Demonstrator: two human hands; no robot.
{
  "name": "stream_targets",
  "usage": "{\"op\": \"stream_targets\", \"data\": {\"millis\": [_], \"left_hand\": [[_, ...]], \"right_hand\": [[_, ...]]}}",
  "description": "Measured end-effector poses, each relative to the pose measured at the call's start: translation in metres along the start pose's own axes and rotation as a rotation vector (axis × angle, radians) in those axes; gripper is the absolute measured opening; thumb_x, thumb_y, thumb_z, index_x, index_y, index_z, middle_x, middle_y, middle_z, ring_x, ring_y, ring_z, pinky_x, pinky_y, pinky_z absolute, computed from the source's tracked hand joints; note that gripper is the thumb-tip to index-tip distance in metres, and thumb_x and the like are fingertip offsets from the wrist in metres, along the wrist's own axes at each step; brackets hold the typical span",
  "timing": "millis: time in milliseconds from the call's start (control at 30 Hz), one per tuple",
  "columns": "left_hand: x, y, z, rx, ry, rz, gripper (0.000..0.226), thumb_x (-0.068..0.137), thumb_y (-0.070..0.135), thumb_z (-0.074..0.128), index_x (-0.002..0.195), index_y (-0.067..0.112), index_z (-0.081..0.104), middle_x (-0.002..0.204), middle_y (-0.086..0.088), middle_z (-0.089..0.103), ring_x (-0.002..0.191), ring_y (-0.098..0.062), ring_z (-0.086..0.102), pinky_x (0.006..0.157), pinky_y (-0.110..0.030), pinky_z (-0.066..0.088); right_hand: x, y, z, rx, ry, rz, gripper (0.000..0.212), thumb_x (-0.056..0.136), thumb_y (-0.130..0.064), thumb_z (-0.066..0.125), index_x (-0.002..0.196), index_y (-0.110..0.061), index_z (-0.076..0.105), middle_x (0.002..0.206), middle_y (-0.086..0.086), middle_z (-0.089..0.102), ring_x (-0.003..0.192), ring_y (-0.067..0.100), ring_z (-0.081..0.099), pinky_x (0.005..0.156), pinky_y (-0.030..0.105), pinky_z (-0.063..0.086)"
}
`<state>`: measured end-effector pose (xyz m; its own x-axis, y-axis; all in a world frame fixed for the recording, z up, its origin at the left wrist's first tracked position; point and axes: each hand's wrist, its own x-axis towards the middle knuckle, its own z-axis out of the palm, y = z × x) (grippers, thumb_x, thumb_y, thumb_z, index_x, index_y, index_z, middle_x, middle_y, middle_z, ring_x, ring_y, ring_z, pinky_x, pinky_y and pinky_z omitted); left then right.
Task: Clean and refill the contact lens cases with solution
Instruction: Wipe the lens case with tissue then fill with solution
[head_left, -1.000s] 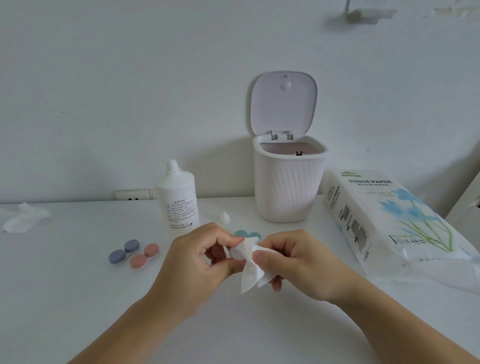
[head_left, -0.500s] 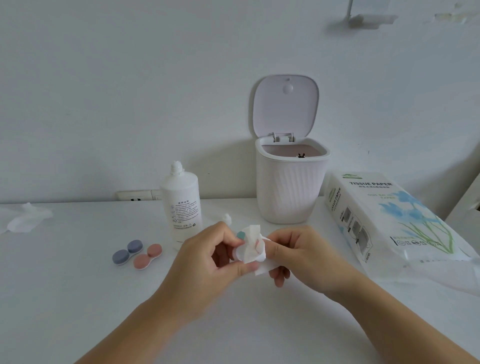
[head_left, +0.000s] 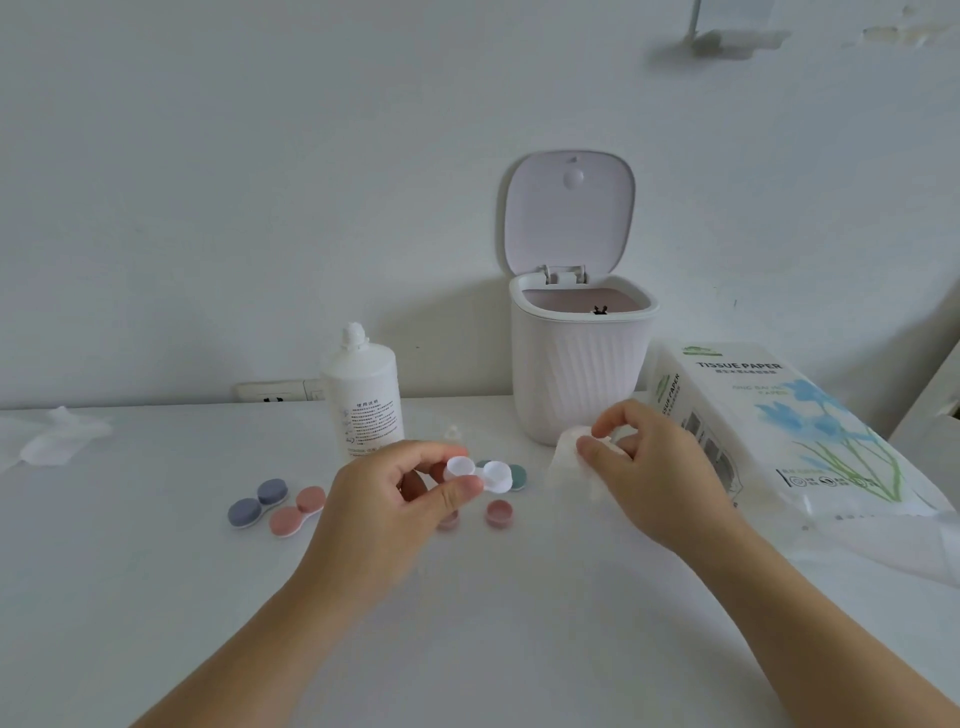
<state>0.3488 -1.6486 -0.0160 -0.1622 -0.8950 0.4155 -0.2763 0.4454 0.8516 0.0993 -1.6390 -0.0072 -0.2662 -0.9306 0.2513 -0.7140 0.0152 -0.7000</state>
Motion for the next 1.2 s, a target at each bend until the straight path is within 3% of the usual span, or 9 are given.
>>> {"op": "stream_targets", "data": {"millis": [233,367,567,733,833,900,1000,1133,1200], "left_hand": [[0.001,-0.005,0.002,-0.043,-0.049,-0.056,0.028,0.066,0.057,0.075,0.09,0.042,0.076,0.07,0.01,0.072,0.052,0.001,0.053,0.05,-0.009,0.035],[0.001,-0.007,0.004,-0.032,-0.05,-0.061,0.021,0.07,0.049,0.078,0.09,0.042,0.075,0.071,0.011,0.071,0.055,-0.004,0.059,0.051,-0.011,0.039],[0.002,-0.008,0.005,-0.042,-0.059,-0.061,0.022,0.078,0.035,0.083,0.093,0.046,0.073,0.071,0.01,0.073,0.056,-0.005,0.062,0.052,-0.014,0.044],[0.001,-0.008,0.008,-0.08,-0.092,-0.046,0.026,0.069,0.057,0.085,0.09,0.045,0.075,0.069,0.012,0.07,0.059,-0.02,0.06,0.056,-0.024,0.047],[0.0,-0.01,0.008,-0.07,-0.098,-0.028,0.03,0.067,0.061,0.077,0.092,0.044,0.075,0.07,0.012,0.07,0.068,-0.037,0.059,0.057,-0.032,0.045],[-0.002,-0.01,0.008,-0.01,-0.09,0.027,0.027,0.071,0.059,0.082,0.093,0.044,0.074,0.074,0.015,0.071,0.064,-0.031,0.058,0.055,-0.025,0.044],[-0.003,-0.005,0.003,0.054,0.049,0.139,0.023,0.072,0.054,0.08,0.089,0.04,0.074,0.076,0.017,0.069,0.053,-0.007,0.051,0.053,-0.011,0.039],[-0.001,0.002,-0.015,0.194,0.304,0.317,0.002,0.087,0.022,0.075,0.087,0.022,0.076,0.079,0.012,0.067,0.061,-0.011,0.053,0.062,-0.011,0.039],[0.001,0.003,-0.026,0.184,0.419,0.304,0.011,0.092,0.016,0.072,0.088,0.025,0.075,0.078,0.015,0.066,0.062,-0.008,0.053,0.062,-0.018,0.045]], "right_hand": [[-0.004,0.003,0.004,-0.356,0.067,-0.099,0.008,0.092,-0.035,0.064,0.093,-0.028,0.067,0.092,-0.012,0.055,0.093,0.02,0.055,0.068,0.031,0.038],[-0.008,-0.006,0.009,-0.27,0.269,-0.453,0.014,0.092,-0.031,0.067,0.094,-0.019,0.074,0.093,-0.003,0.062,0.092,0.025,0.055,0.079,0.035,0.045],[-0.024,-0.021,0.02,0.329,-0.318,-0.347,0.025,0.087,-0.039,0.076,0.109,-0.027,0.074,0.083,-0.011,0.072,0.074,0.005,0.063,0.073,0.022,0.052],[-0.024,-0.022,0.022,0.442,-0.371,-0.308,0.015,0.091,-0.024,0.075,0.106,-0.02,0.075,0.086,0.001,0.078,0.086,0.026,0.07,0.08,0.036,0.053],[-0.025,-0.022,0.022,0.466,-0.387,-0.307,0.01,0.091,-0.022,0.075,0.1,-0.017,0.077,0.085,0.002,0.078,0.083,0.02,0.07,0.077,0.03,0.053],[-0.024,-0.022,0.021,0.459,-0.396,-0.31,0.008,0.091,-0.021,0.075,0.097,-0.015,0.078,0.085,0.001,0.078,0.08,0.017,0.07,0.076,0.029,0.053],[-0.02,-0.017,0.019,0.48,-0.403,-0.272,0.006,0.091,-0.022,0.075,0.095,-0.022,0.079,0.083,-0.005,0.079,0.072,0.01,0.068,0.068,0.025,0.051],[-0.015,-0.01,0.02,0.467,-0.341,-0.219,0.007,0.092,-0.028,0.074,0.096,-0.03,0.079,0.08,-0.005,0.077,0.072,0.003,0.065,0.069,0.028,0.052],[-0.014,-0.007,0.021,0.487,-0.325,-0.202,0.01,0.091,-0.027,0.075,0.098,-0.033,0.076,0.081,-0.01,0.078,0.072,-0.005,0.068,0.071,0.015,0.053]]}}
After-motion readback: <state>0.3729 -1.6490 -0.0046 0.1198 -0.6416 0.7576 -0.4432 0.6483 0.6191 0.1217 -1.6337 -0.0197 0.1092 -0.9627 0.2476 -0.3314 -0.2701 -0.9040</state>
